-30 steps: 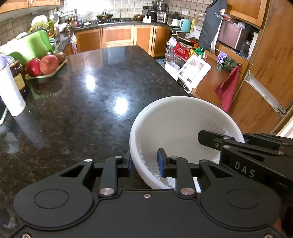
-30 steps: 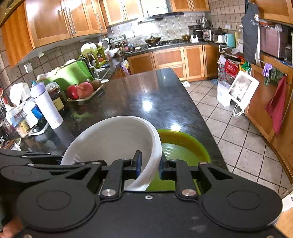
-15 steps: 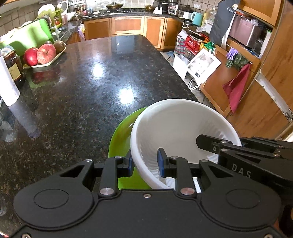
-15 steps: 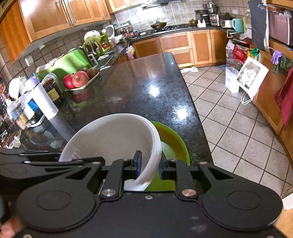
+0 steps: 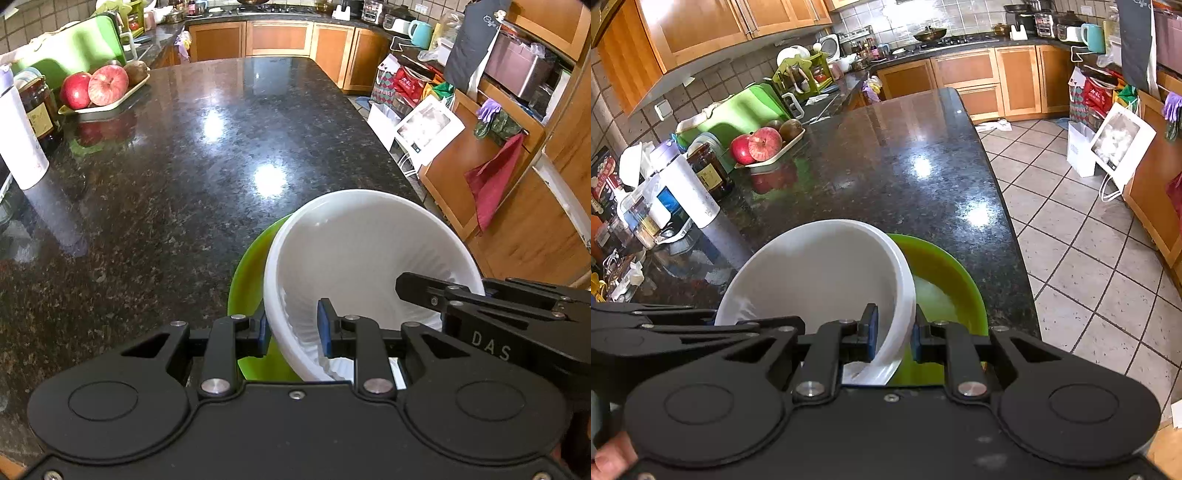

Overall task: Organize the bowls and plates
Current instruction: 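Lower the ribbed white bowl onto the green plate, then open both grippers and pull them back from the bowl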

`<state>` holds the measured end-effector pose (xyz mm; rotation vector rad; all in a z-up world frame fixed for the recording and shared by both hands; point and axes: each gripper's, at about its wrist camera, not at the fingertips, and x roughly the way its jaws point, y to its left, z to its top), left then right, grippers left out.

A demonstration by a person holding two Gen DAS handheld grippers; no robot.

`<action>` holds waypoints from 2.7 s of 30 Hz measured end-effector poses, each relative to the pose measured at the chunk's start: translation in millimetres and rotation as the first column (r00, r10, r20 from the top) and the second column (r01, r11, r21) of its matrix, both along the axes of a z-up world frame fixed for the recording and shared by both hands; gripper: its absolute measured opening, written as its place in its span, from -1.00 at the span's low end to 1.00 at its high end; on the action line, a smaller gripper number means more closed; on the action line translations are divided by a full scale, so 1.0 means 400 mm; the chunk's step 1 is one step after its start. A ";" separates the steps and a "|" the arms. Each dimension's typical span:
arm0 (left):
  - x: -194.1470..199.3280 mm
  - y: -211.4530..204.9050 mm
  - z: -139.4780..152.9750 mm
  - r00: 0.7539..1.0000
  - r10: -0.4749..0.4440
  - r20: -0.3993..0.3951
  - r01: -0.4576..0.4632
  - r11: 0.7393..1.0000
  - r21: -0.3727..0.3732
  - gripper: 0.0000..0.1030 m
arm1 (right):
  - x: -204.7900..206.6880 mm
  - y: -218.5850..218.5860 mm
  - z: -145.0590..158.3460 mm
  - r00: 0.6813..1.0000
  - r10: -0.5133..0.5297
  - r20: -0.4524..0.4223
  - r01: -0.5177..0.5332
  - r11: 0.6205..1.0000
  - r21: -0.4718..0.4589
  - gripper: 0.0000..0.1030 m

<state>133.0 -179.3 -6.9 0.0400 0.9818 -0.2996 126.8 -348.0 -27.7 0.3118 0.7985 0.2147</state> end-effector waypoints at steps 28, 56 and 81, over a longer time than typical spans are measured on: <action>0.015 0.019 0.010 0.998 0.021 0.062 -0.019 0.999 -0.038 -0.08 | 0.003 0.000 0.013 0.998 -0.005 0.062 0.007 0.999 -0.032 -0.31; -0.034 0.064 0.074 0.976 0.121 0.182 -0.117 0.993 -0.033 -0.07 | -0.084 -0.015 0.089 0.972 -0.047 0.231 0.064 0.996 -0.067 -0.28; -0.201 0.052 0.064 0.961 0.153 0.230 -0.162 0.987 0.017 -0.07 | -0.284 -0.043 0.072 0.970 -0.043 0.241 0.062 0.996 -0.071 -0.25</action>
